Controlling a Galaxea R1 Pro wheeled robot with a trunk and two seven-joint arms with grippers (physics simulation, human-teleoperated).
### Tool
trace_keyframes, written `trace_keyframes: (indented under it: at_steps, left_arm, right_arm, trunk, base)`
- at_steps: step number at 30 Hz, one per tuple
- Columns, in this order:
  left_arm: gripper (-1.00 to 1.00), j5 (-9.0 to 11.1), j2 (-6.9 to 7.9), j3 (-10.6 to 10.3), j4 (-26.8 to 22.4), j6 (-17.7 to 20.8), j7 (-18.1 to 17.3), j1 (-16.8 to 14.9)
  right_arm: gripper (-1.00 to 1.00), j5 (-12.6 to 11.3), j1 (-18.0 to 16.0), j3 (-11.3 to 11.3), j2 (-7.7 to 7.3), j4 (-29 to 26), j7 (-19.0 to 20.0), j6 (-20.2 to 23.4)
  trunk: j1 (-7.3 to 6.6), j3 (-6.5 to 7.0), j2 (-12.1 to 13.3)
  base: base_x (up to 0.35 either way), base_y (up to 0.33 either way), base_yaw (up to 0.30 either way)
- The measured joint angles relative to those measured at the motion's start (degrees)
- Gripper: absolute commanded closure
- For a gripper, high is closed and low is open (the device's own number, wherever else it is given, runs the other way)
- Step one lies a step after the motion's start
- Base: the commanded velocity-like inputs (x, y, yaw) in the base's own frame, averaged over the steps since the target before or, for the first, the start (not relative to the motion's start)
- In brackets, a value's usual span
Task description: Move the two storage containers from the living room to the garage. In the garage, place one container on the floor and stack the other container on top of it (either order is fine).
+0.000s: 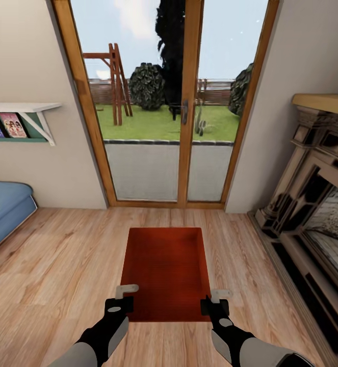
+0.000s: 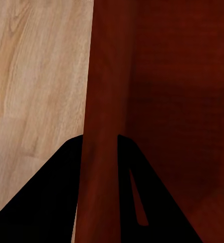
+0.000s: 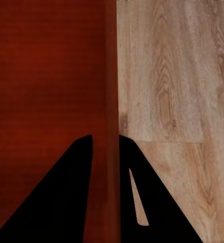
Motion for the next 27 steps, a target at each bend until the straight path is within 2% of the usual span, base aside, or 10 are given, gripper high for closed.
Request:
trace_keyframes:
  at_steps: [27]
  left_arm:
    - [1.0, -0.1, 0.0, 0.1, -0.2, 0.2, -0.1, 0.0]
  right_arm:
    - [1.0, 0.0, 0.0, -0.1, 0.0, 0.0, 0.0, 0.0]
  trunk:
    - [0.0, 2.5, 0.0]
  base:
    - [0.0, 0.0, 0.0]
